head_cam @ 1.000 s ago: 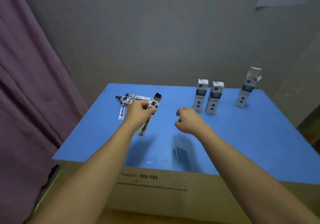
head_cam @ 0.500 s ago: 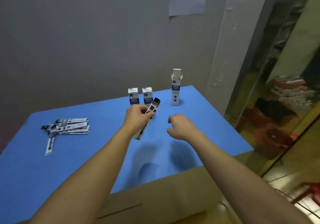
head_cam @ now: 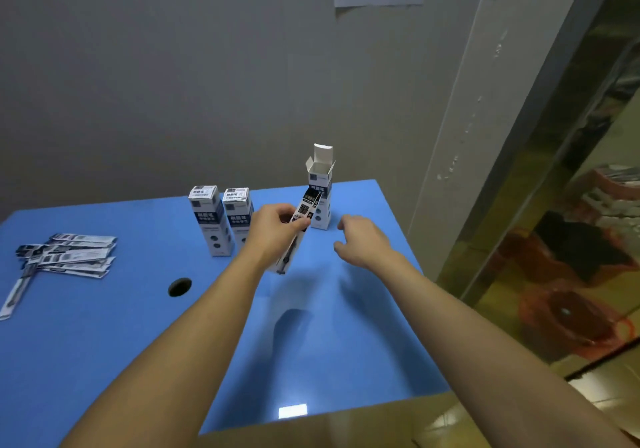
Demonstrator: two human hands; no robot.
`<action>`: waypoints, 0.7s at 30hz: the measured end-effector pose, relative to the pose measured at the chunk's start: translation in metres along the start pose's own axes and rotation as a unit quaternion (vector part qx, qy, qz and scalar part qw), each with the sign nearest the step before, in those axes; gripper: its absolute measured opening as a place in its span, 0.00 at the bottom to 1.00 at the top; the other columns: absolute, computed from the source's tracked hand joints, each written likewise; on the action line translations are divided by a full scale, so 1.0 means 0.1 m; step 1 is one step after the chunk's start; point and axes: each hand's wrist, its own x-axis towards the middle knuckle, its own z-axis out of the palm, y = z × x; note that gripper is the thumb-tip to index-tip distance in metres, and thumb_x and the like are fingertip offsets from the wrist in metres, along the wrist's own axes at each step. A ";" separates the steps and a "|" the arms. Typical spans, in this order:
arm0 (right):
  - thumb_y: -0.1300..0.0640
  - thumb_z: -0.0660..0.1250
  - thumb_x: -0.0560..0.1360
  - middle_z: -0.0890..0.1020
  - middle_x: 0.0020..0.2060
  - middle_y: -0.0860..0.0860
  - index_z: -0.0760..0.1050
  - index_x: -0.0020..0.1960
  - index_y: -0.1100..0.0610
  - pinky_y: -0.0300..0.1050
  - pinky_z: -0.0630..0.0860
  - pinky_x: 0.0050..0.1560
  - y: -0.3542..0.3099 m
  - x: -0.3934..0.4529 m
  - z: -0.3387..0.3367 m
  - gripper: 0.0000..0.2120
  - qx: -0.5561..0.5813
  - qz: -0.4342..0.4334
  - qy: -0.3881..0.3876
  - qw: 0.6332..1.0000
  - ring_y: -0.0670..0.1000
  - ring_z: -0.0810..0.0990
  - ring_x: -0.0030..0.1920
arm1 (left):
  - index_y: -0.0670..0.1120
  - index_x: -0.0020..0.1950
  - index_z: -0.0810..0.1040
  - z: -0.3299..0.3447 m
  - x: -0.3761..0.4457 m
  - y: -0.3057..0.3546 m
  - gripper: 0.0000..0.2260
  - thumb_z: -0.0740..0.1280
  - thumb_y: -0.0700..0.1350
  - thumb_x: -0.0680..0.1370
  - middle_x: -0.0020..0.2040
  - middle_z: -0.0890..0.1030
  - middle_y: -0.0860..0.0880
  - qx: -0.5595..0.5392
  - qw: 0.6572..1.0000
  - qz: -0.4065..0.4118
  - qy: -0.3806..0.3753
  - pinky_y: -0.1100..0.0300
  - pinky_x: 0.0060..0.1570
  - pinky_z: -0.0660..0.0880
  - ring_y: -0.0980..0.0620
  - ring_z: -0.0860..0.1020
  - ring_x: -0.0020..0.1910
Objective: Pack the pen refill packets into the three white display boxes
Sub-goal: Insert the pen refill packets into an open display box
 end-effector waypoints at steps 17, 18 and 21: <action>0.50 0.81 0.67 0.71 0.70 0.55 0.63 0.74 0.59 0.50 0.70 0.66 -0.01 1.41 0.18 0.43 0.323 0.109 0.056 0.938 0.56 0.71 0.70 | 0.48 0.43 0.84 -0.24 0.17 -0.09 0.04 0.77 0.40 0.73 0.39 0.85 0.52 -0.050 0.997 -0.061 0.001 0.62 0.45 0.75 0.58 0.82 0.40; 0.51 0.80 0.67 0.71 0.70 0.54 0.63 0.74 0.59 0.50 0.71 0.65 -0.03 1.45 0.19 0.42 0.335 0.113 0.058 0.934 0.56 0.72 0.69 | 0.47 0.43 0.84 -0.26 0.17 -0.09 0.04 0.77 0.41 0.73 0.39 0.85 0.52 -0.047 0.997 -0.058 -0.004 0.61 0.45 0.76 0.57 0.82 0.40; 0.54 0.79 0.67 0.77 0.63 0.53 0.68 0.68 0.57 0.47 0.74 0.57 -0.07 1.55 0.20 0.35 0.344 0.115 0.055 0.930 0.55 0.77 0.62 | 0.47 0.43 0.83 -0.33 0.14 -0.08 0.04 0.77 0.41 0.74 0.38 0.85 0.53 -0.031 0.998 -0.060 -0.014 0.63 0.42 0.75 0.59 0.81 0.39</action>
